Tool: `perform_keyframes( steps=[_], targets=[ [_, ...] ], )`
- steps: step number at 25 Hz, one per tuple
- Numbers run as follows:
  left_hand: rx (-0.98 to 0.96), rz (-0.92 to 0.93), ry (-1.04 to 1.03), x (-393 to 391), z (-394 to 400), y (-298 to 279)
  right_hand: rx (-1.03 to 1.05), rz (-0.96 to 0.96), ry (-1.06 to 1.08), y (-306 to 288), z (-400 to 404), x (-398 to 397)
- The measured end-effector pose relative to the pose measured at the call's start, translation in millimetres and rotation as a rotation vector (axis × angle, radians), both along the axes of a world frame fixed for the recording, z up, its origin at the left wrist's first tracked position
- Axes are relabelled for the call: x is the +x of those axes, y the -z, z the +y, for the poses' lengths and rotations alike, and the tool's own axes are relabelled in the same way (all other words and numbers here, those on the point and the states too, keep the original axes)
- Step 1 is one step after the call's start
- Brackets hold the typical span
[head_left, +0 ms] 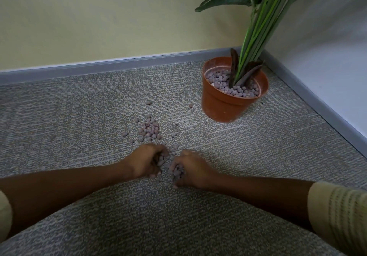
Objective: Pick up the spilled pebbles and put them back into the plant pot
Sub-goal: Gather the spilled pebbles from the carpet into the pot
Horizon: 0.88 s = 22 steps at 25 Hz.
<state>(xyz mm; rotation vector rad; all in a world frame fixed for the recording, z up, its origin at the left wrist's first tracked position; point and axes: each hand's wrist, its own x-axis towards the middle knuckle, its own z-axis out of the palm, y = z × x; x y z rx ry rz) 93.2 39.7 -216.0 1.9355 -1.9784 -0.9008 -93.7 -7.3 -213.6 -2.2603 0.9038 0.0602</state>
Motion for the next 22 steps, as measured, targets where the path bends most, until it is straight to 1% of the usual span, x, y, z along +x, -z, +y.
perform_keyframes(
  steps=[2,4,6,9,12,14,16,17,19,22],
  targets=[
    [-0.040,-0.006,-0.005,-3.5,-1.8,-3.9,-0.020,-0.007,-0.057,-2.9,1.5,6.9],
    [-0.049,-0.032,0.032,-6.6,-0.8,-5.4,-0.046,0.017,-0.085,-2.4,1.4,10.4],
    [-0.060,-0.096,0.074,-6.9,0.8,-4.0,-0.009,0.012,-0.078,-0.9,-1.1,11.2],
    [-0.047,-0.129,0.086,-7.8,1.8,-4.5,0.153,-0.049,0.025,-1.6,-12.8,6.1],
    [-0.033,-0.115,0.064,-15.5,2.6,-3.8,0.217,-0.091,0.121,-7.1,-22.3,-3.1],
    [0.006,-0.088,0.041,-20.1,4.3,-1.7,0.318,-0.146,0.197,-13.6,-28.7,-7.9],
    [0.043,-0.077,0.061,-22.0,5.7,0.7,0.371,-0.197,0.257,-31.4,-39.0,-10.2],
    [0.056,-0.075,0.075,-22.2,6.6,1.0,0.359,-0.221,0.270,-46.2,-46.2,-11.8],
    [0.054,-0.092,0.084,-21.9,8.2,1.4,0.303,-0.291,0.307,-82.1,-67.9,-15.3],
    [-0.005,-0.149,0.098,-25.9,11.9,1.4,0.189,-0.494,0.486,-133.8,-109.3,-30.0]
  ],
)
